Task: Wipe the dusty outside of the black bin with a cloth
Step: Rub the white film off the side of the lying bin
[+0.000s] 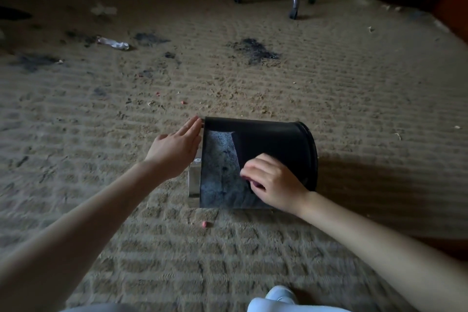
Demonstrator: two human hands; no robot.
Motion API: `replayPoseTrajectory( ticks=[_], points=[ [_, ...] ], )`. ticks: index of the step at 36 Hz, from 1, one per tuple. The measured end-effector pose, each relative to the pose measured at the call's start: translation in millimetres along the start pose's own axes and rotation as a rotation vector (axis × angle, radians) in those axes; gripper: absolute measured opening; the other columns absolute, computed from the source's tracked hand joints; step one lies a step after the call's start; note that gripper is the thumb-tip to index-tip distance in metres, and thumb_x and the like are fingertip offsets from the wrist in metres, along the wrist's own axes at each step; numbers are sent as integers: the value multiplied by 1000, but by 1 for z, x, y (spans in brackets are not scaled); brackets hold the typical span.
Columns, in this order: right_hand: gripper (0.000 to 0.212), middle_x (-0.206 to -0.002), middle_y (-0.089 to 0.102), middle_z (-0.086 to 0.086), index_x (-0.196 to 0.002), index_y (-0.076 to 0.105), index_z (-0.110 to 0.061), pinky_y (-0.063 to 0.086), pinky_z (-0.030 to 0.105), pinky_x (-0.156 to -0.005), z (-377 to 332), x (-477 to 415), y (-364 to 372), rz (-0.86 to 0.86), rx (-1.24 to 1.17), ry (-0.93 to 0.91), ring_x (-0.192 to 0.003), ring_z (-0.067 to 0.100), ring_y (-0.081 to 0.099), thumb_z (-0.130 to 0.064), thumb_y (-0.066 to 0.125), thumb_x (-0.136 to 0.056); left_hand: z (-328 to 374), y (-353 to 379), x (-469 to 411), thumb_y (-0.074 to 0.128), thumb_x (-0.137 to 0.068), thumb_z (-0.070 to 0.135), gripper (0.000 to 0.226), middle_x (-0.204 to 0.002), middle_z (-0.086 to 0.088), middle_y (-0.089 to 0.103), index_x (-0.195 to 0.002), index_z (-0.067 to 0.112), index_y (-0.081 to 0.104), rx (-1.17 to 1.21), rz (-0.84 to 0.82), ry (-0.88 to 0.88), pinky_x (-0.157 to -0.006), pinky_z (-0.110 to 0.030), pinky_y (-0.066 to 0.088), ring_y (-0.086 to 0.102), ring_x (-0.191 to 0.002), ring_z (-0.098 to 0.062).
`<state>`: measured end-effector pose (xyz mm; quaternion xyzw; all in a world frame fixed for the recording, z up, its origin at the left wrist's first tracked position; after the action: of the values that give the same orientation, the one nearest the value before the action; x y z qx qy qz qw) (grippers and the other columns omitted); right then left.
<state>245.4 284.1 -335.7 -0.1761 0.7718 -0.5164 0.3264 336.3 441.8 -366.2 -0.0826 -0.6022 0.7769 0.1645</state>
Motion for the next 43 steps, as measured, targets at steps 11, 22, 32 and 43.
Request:
replayPoseTrajectory(
  ticks=[11, 22, 32, 43],
  points=[
    [17, -93, 68, 3, -97, 69, -8, 47, 28, -82, 0, 7, 2, -2, -82, -1, -87, 16, 58, -9, 57, -85, -1, 2, -3, 14, -100, 38, 51, -154, 20, -4, -149, 32, 1, 66, 6, -13, -97, -39, 39, 53, -118, -19],
    [21, -97, 68, 2, -99, 70, -19, 28, 22, -72, 85, -96, 1, 19, -214, 550, -99, 18, 48, -10, 54, -88, -2, 3, -4, 12, -99, 40, 51, -154, 20, -5, -148, 34, -1, 25, -14, -9, -97, -40, 39, 58, -110, -22],
    [19, -92, 71, 0, -89, 73, -13, 30, 9, -81, 41, -62, -14, 163, -204, 276, -83, 5, 51, -1, 62, -79, -3, 4, -4, 10, -99, 42, 51, -154, 18, -4, -148, 34, 0, 4, -12, -11, -94, -38, 39, 59, -109, -20],
    [24, -97, 68, 2, -95, 71, -9, 42, 23, -86, 6, -9, 6, 91, -139, 113, -93, 18, 55, 5, 69, -76, -2, 2, -5, 10, -99, 42, 51, -154, 20, -5, -148, 34, -1, 10, -22, -16, -96, -39, 39, 58, -112, -20]
  ],
)
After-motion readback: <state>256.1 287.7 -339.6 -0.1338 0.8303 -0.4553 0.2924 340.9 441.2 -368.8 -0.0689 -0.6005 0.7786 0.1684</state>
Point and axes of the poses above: each hand's wrist, its own x-axis away from the middle knuckle, its own y-axis out of the palm, z = x × y, the point moved 9 cm from there along -x, towards the middle knuckle
